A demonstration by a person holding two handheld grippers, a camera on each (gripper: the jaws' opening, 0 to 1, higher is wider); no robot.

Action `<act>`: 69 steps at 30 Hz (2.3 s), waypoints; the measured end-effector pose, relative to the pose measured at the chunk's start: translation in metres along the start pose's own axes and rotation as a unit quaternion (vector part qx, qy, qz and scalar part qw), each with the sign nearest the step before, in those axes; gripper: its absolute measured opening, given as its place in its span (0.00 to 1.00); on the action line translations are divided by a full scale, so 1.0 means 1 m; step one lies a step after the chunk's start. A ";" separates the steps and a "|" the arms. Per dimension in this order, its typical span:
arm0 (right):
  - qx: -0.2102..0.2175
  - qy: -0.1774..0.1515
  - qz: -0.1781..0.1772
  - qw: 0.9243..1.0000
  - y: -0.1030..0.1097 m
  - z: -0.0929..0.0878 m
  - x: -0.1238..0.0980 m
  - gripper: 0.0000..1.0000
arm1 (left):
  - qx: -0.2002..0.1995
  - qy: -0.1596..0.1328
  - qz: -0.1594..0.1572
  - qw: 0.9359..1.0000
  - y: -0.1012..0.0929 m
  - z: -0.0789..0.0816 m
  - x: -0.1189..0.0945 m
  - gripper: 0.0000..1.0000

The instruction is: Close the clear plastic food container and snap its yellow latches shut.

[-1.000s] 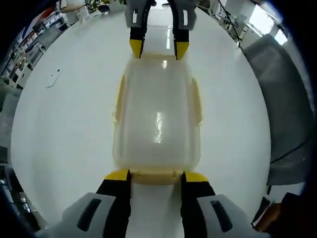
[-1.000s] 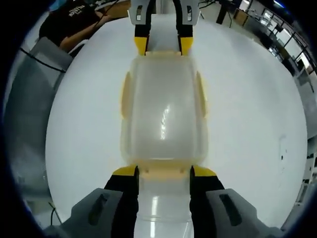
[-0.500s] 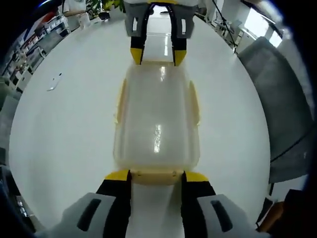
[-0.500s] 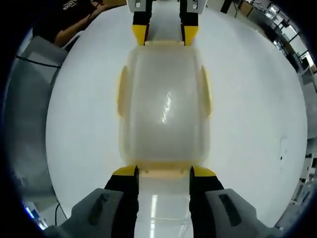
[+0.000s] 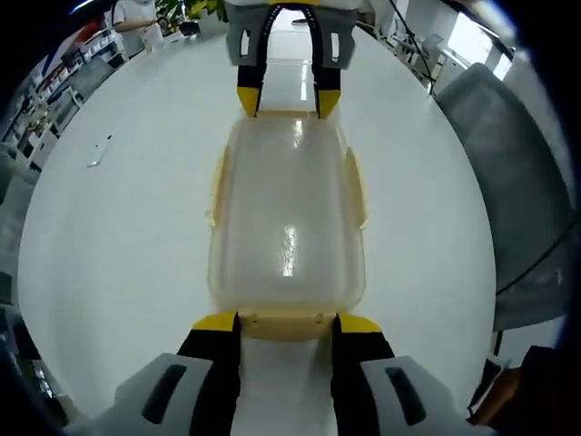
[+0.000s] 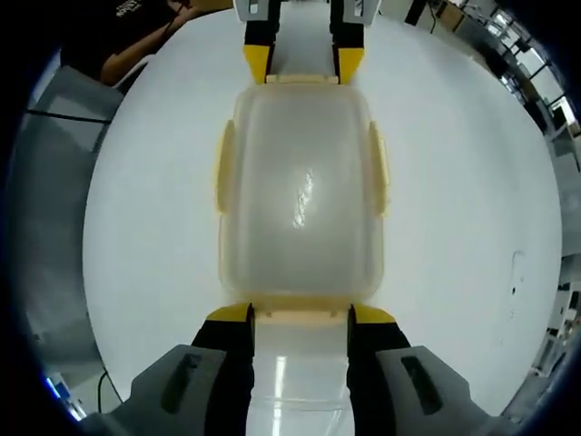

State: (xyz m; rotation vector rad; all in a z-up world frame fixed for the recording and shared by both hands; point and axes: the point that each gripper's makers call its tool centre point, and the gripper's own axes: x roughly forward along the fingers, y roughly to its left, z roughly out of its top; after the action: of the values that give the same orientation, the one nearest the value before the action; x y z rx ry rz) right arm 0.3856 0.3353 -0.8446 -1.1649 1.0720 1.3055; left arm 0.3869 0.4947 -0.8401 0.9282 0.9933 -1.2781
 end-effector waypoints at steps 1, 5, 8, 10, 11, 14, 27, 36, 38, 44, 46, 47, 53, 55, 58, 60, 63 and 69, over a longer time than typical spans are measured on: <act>-0.005 -0.001 -0.005 1.000 0.000 0.001 -0.001 0.36 | -0.004 0.007 -0.004 1.000 -0.003 -0.001 -0.001 0.33; -0.002 -0.024 0.006 1.000 0.006 0.010 -0.005 0.35 | -0.002 0.028 -0.010 1.000 -0.013 -0.008 -0.009 0.33; -0.009 -0.031 -0.003 0.999 0.002 0.015 -0.014 0.36 | -0.013 0.017 0.001 1.000 -0.012 -0.007 -0.026 0.33; -0.014 -0.037 -0.006 0.999 0.002 0.017 -0.020 0.36 | -0.018 0.013 0.003 1.000 -0.015 -0.005 -0.037 0.33; -0.014 -0.041 -0.006 0.999 0.003 0.019 -0.022 0.36 | -0.017 0.014 0.005 1.000 -0.017 -0.005 -0.040 0.33; -0.014 -0.057 -0.008 0.998 0.010 0.022 -0.032 0.36 | -0.015 0.020 0.012 1.000 -0.020 -0.005 -0.050 0.33; -0.035 -0.076 -0.050 0.995 0.013 0.015 -0.080 0.36 | -0.013 0.021 0.041 0.999 -0.027 0.023 -0.083 0.33; -0.012 -0.066 -0.061 0.996 0.017 -0.037 -0.096 0.36 | 0.015 0.017 0.041 0.999 -0.024 0.077 -0.073 0.33; -0.006 -0.060 -0.065 0.996 0.016 -0.053 -0.098 0.36 | 0.020 0.015 0.042 0.999 -0.022 0.092 -0.068 0.33; 0.015 -0.055 -0.062 0.996 0.013 -0.098 -0.099 0.36 | 0.034 0.002 0.031 0.999 -0.019 0.132 -0.053 0.33; 0.020 -0.053 -0.061 0.997 0.013 -0.110 -0.098 0.36 | 0.036 0.002 0.026 0.999 -0.017 0.145 -0.047 0.34; 0.021 -0.051 -0.062 0.997 0.013 -0.115 -0.099 0.36 | 0.038 0.003 0.026 0.999 -0.016 0.150 -0.045 0.34; 0.028 -0.049 -0.058 0.997 0.014 -0.146 -0.102 0.36 | 0.041 0.014 0.015 0.999 -0.013 0.178 -0.029 0.34; 0.031 -0.048 -0.056 0.997 0.014 -0.155 -0.101 0.36 | 0.040 0.014 0.013 0.999 -0.012 0.186 -0.025 0.34; 0.030 -0.043 -0.054 0.997 0.014 -0.169 -0.099 0.36 | 0.036 0.011 0.010 0.999 -0.013 0.198 -0.018 0.34; 0.033 -0.046 -0.051 0.997 0.015 -0.174 -0.100 0.36 | 0.038 0.014 0.008 0.999 -0.013 0.202 -0.014 0.34; 0.036 -0.050 -0.049 0.997 0.016 -0.184 -0.099 0.36 | 0.039 0.021 0.003 0.999 -0.012 0.209 -0.007 0.34; 0.039 -0.043 -0.046 0.997 0.016 -0.197 -0.093 0.36 | 0.041 0.031 -0.003 0.999 -0.013 0.220 -0.001 0.34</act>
State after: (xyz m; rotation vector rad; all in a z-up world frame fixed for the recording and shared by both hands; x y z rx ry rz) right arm 0.3813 0.1278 -0.7786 -1.0783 0.9870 1.2201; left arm 0.3896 0.2860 -0.7705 1.0331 0.9977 -1.3093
